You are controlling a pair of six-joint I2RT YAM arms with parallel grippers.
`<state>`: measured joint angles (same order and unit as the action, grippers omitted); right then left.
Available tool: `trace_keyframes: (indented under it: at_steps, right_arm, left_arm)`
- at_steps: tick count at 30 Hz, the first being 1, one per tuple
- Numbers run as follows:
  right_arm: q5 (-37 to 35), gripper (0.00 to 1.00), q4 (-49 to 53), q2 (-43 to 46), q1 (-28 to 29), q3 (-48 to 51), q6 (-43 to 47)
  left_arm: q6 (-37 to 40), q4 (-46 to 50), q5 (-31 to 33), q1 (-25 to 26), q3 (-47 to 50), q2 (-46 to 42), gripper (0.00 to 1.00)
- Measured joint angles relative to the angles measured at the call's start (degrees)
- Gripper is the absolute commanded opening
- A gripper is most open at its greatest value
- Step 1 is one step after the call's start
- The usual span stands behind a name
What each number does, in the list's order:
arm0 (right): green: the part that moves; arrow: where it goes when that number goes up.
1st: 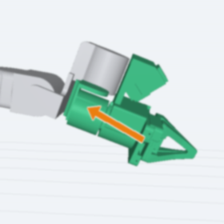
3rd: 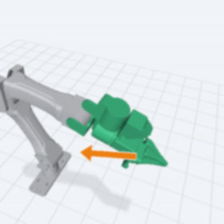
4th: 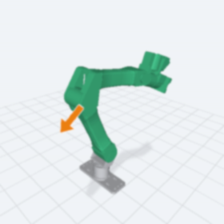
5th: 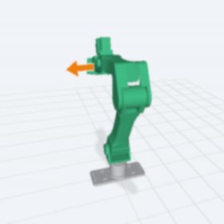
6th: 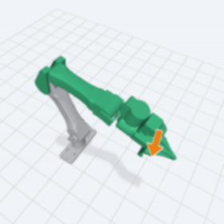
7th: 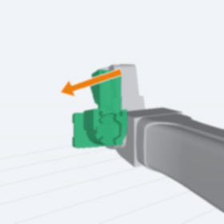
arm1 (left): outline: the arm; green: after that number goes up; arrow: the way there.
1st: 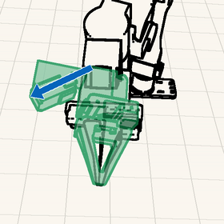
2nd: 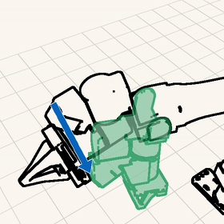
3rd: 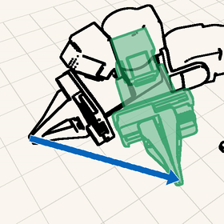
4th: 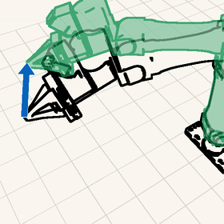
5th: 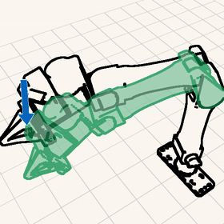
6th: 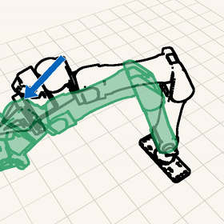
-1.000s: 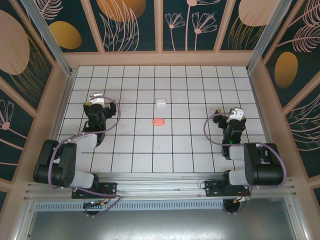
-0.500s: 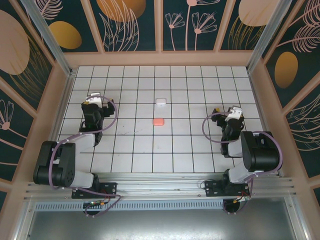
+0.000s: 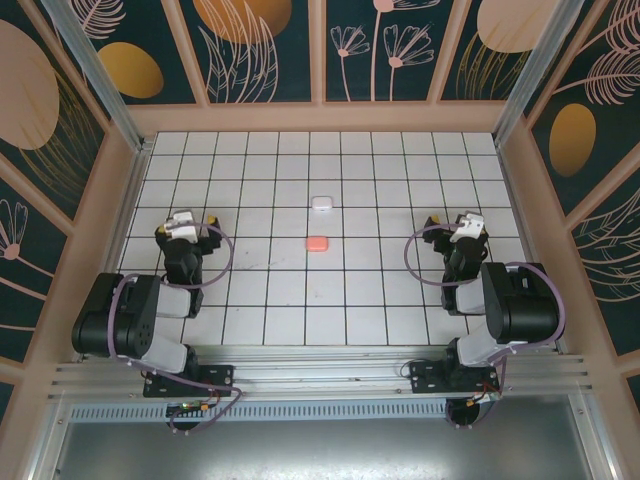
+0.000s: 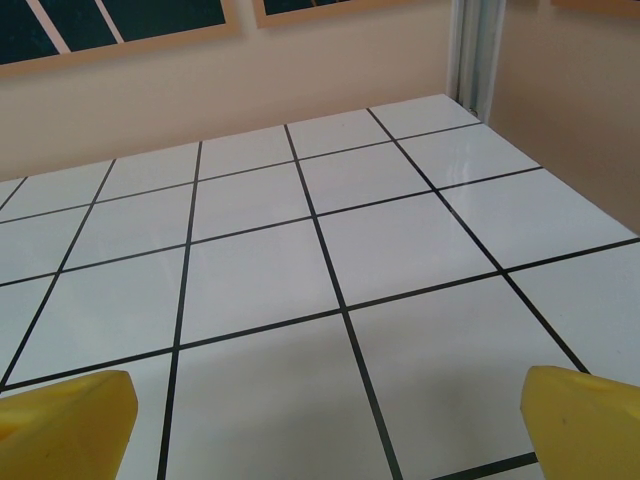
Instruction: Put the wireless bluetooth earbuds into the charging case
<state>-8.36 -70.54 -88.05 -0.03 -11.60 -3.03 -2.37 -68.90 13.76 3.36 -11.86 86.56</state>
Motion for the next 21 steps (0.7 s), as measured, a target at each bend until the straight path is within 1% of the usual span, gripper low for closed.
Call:
trace_keyframes:
  at_steps: [10,21]
  right_arm:
    - [0.55,0.99,0.00,0.00,-0.02,-0.02,0.00]
    - [0.57,0.99,0.00,0.00,-0.02,-0.02,0.17]
  left_arm:
    - [-0.02,-4.11,-1.33,-0.09,0.28,0.55,0.99]
    - [-0.02,-4.39,-1.33,-0.09,0.28,0.55,0.99]
